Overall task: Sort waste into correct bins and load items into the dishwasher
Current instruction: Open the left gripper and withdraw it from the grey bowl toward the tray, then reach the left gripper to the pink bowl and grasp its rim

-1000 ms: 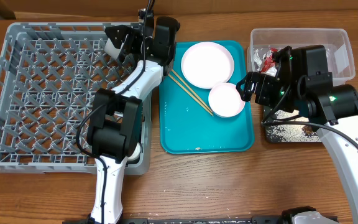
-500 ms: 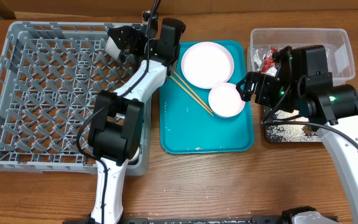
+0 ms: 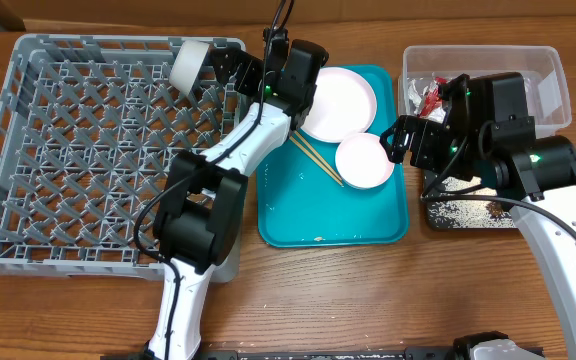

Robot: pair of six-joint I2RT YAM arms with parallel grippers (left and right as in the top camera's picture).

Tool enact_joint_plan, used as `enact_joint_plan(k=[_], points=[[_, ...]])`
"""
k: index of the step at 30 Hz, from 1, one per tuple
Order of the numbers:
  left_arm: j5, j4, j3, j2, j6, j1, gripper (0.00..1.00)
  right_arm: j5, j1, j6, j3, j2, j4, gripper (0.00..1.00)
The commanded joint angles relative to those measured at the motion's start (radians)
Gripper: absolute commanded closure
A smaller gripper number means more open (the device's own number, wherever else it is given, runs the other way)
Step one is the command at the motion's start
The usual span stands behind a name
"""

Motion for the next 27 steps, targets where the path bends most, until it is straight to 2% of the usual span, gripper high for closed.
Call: enact_joint_plan(k=[1, 11, 18, 27], points=[[0.178, -0.066, -0.01, -0.063, -0.113, 0.01, 0.0, 0.011, -0.001, -0.003, 0.0, -0.003, 0.002, 0.0], [0.497, -0.299, -0.01, -0.241, -0.273, 0.014, 0.0, 0.011, -0.001, -0.003, 0.0, -0.003, 0.002, 0.0], [0.744, -0.4, -0.01, -0.407, -0.349, 0.014, 0.0, 0.011, -0.001, -0.003, 0.0, -0.003, 0.002, 0.0], [1.077, -0.522, -0.01, -0.623, -0.358, 0.013, 0.0, 0.011, -0.001, -0.003, 0.0, -0.003, 0.002, 0.0]])
